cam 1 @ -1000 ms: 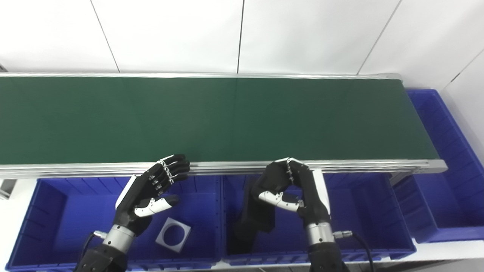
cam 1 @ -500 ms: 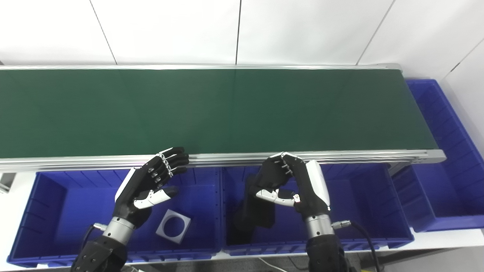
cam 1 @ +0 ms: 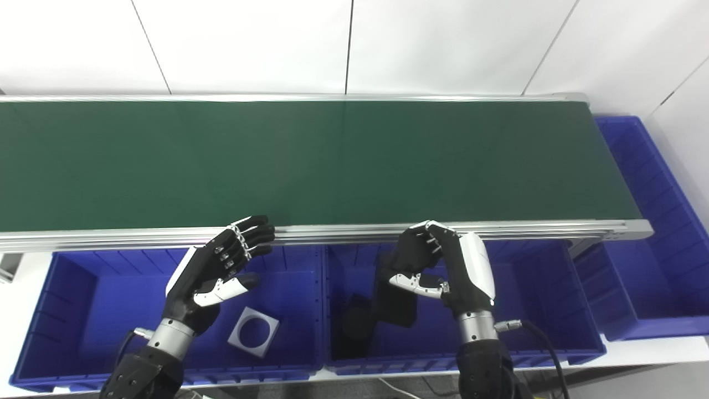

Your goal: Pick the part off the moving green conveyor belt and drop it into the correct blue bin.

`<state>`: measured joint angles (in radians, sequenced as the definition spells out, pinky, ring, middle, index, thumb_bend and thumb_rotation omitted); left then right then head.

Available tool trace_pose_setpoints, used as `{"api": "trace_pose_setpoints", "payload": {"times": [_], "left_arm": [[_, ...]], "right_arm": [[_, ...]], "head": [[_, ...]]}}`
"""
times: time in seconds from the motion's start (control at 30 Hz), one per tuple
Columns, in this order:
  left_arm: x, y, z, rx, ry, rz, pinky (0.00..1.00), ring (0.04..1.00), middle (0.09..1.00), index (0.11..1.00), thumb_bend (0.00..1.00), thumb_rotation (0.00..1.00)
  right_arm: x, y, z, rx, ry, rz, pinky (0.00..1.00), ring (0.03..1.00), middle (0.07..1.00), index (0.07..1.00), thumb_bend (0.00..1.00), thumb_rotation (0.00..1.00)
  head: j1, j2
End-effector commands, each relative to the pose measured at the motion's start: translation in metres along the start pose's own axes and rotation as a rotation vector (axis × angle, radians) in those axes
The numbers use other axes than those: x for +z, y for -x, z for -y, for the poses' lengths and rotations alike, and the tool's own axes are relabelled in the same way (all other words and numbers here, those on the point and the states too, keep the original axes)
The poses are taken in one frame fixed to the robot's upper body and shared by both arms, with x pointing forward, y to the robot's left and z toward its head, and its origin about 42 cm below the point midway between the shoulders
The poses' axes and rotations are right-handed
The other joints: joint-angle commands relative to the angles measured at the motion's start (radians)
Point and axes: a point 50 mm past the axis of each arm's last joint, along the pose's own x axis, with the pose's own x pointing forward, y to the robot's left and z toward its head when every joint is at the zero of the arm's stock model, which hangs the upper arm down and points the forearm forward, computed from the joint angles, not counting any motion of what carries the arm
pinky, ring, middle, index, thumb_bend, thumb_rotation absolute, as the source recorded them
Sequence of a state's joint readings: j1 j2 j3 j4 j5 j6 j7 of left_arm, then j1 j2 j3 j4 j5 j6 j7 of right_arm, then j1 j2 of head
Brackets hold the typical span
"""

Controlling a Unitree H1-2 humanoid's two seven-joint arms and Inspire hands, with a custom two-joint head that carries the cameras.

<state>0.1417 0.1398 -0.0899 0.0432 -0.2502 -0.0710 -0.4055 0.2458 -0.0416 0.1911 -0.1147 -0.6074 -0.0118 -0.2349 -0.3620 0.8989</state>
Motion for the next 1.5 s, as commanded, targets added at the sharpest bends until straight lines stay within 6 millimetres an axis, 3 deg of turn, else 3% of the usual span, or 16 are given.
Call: {"api": "trace_pose_setpoints", "payload": {"times": [0.0, 0.27, 0.67, 0.73, 0.77, 0.8, 0.83, 0.9, 0.97, 1.03, 1.13, 1.33, 1.47], "left_arm": [[0.011, -0.002, -0.002, -0.012, -0.020, 0.049, 0.78, 0.796, 0.777, 0.787, 1.00, 0.37], [0.012, -0.004, -0.003, -0.019, -0.013, 0.051, 0.77, 0.794, 0.772, 0.784, 1.00, 0.37], [0.015, -0.002, -0.004, -0.021, -0.006, 0.052, 0.77, 0.796, 0.776, 0.785, 1.00, 0.37], [0.015, -0.002, -0.005, -0.023, -0.005, 0.052, 0.78, 0.798, 0.776, 0.786, 1.00, 0.36], [0.015, -0.001, -0.005, -0.022, -0.005, 0.050, 0.78, 0.799, 0.777, 0.786, 1.00, 0.36], [0.015, -0.001, -0.005, -0.022, -0.005, 0.049, 0.78, 0.801, 0.777, 0.787, 1.00, 0.36], [0.015, -0.001, -0.006, -0.021, -0.007, 0.049, 0.79, 0.801, 0.778, 0.789, 1.00, 0.36], [0.015, -0.001, -0.006, -0.022, -0.011, 0.050, 0.79, 0.800, 0.778, 0.790, 1.00, 0.37], [0.014, -0.001, -0.007, -0.021, -0.017, 0.049, 0.79, 0.796, 0.777, 0.791, 1.00, 0.37], [0.014, -0.001, -0.007, -0.018, -0.019, 0.048, 0.78, 0.796, 0.778, 0.793, 1.00, 0.37], [0.015, -0.001, -0.007, -0.017, -0.017, 0.049, 0.78, 0.795, 0.778, 0.791, 1.00, 0.37], [0.016, 0.000, -0.006, -0.018, -0.010, 0.048, 0.78, 0.794, 0.779, 0.793, 1.00, 0.36], [0.016, 0.000, -0.007, -0.019, -0.006, 0.044, 0.78, 0.798, 0.781, 0.793, 1.00, 0.36]], "right_arm": [[0.012, -0.006, 0.006, -0.048, -0.005, 0.089, 0.32, 0.420, 0.514, 0.533, 0.49, 0.00], [0.014, -0.004, 0.015, -0.071, 0.003, 0.079, 0.31, 0.414, 0.515, 0.531, 0.49, 0.00], [0.016, -0.004, 0.011, 0.012, 0.015, 0.075, 0.32, 0.428, 0.529, 0.536, 0.49, 0.00], [0.017, -0.003, 0.011, 0.036, 0.022, 0.062, 0.41, 0.426, 0.524, 0.518, 0.51, 0.00], [0.018, -0.003, 0.012, 0.044, 0.024, 0.057, 0.44, 0.491, 0.509, 0.507, 0.52, 0.00], [0.018, -0.003, 0.012, 0.053, 0.026, 0.048, 0.47, 0.538, 0.531, 0.500, 0.52, 0.03], [0.019, -0.003, 0.013, 0.065, 0.028, 0.038, 0.51, 0.584, 0.622, 0.497, 0.52, 0.10], [0.021, -0.002, 0.014, 0.085, 0.029, 0.026, 0.53, 0.609, 0.656, 0.496, 0.52, 0.13], [0.022, -0.002, 0.015, 0.105, 0.034, 0.016, 0.57, 0.646, 0.691, 0.650, 0.75, 0.18], [0.023, -0.002, 0.016, 0.125, 0.042, 0.012, 0.58, 0.663, 0.708, 0.688, 0.80, 0.22], [0.024, -0.002, 0.017, 0.167, 0.070, 0.011, 0.60, 0.693, 0.744, 0.733, 0.84, 0.33], [0.026, -0.003, 0.018, 0.275, 0.123, 0.001, 0.69, 0.784, 0.813, 0.808, 0.89, 0.45], [0.025, -0.004, 0.017, 0.317, 0.152, -0.006, 0.72, 0.815, 0.844, 0.843, 0.91, 0.48]], "head": [[0.000, -0.001], [-0.006, 0.004], [-0.012, 0.011], [-0.015, 0.013], [-0.015, 0.013], [-0.017, 0.012], [-0.017, 0.013], [-0.017, 0.014], [-0.017, 0.014], [-0.017, 0.014], [-0.017, 0.015], [-0.017, 0.015], [-0.014, 0.014]]}}
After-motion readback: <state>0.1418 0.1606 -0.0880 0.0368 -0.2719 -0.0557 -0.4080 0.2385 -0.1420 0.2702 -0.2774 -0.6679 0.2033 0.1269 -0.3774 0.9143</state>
